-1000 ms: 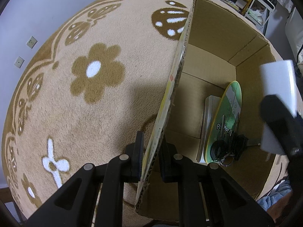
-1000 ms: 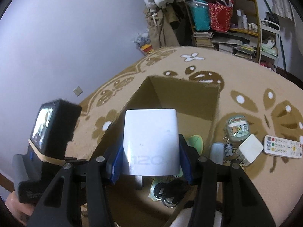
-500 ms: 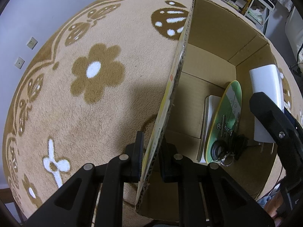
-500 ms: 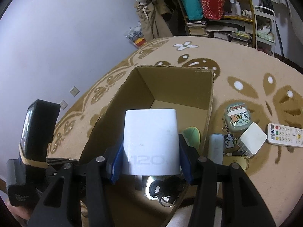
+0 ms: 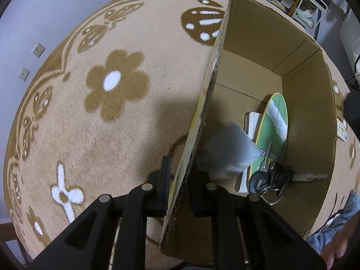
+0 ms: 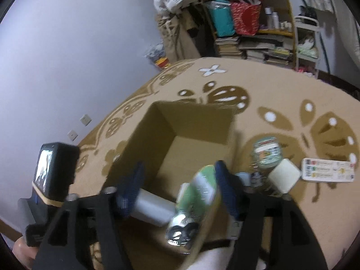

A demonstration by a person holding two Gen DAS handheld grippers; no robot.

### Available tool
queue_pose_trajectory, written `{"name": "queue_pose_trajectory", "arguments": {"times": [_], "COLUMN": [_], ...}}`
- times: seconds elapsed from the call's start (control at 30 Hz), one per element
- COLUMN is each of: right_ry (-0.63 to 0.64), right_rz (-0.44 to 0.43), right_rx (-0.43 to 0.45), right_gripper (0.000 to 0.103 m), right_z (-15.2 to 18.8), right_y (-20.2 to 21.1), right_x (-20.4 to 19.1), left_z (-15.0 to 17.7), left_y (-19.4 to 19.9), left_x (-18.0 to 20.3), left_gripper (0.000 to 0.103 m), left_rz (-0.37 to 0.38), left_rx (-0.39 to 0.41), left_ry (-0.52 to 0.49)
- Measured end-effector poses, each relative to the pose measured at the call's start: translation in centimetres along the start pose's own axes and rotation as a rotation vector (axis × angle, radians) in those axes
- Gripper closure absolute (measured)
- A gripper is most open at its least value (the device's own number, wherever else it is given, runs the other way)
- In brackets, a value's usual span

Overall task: Organize rigid objects
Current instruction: 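Lower the white charger into the box and open the right tool, then move the right tool to the light blue cylinder and grasp it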

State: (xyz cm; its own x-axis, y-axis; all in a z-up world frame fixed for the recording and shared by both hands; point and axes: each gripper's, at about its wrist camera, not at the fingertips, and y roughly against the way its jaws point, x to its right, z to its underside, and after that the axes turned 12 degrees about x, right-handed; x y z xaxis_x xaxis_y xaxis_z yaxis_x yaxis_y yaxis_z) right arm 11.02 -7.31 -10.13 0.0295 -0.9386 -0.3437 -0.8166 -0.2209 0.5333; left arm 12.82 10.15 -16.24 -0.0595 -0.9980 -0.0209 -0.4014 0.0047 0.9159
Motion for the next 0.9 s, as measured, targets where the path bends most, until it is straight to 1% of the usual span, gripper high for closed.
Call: {"name": "queue_pose_trajectory", "arguments": {"times": [0.07, 0.17, 0.2, 0.27, 0.43, 0.57, 0.67, 0.9], "right_ry": [-0.008, -0.021, -0.026, -0.039, -0.061, -0.082, -0.073, -0.094], "right_rz": [0.026, 0.065, 0.077, 0.105, 0.156, 0.185, 0.219, 0.225], "right_rx": [0.011, 0.015, 0.019, 0.030, 0.025, 0.014, 0.000, -0.051], "right_gripper": [0.018, 0.006, 0.004, 0.004, 0.003, 0.003, 0.003, 0.003], "right_z": [-0.3, -0.5, -0.5, -0.6, -0.7, -0.5, -0.2, 1.3], "right_y": [0.4, 0.8, 0.9, 1.0, 1.2, 0.9, 0.6, -0.7], "right_x": [0.8, 2.2, 2.6, 3.5, 5.5, 6.8, 7.5, 8.4], "left_z": [0.1, 0.1, 0.1, 0.1, 0.0, 0.1, 0.1, 0.1], "left_y": [0.1, 0.1, 0.1, 0.0, 0.1, 0.1, 0.1, 0.1], "left_x": [-0.1, -0.1, -0.1, -0.1, -0.1, -0.1, -0.1, -0.1], "left_gripper": [0.089, 0.089, 0.089, 0.089, 0.089, 0.089, 0.089, 0.089], "left_rz": [-0.003, -0.003, -0.004, -0.005, -0.006, -0.010, -0.010, -0.007], "left_rx": [0.002, 0.004, 0.004, 0.003, 0.003, 0.003, 0.003, 0.002], "left_ry": [0.002, -0.001, 0.000, 0.002, 0.000, -0.002, -0.003, -0.001]}}
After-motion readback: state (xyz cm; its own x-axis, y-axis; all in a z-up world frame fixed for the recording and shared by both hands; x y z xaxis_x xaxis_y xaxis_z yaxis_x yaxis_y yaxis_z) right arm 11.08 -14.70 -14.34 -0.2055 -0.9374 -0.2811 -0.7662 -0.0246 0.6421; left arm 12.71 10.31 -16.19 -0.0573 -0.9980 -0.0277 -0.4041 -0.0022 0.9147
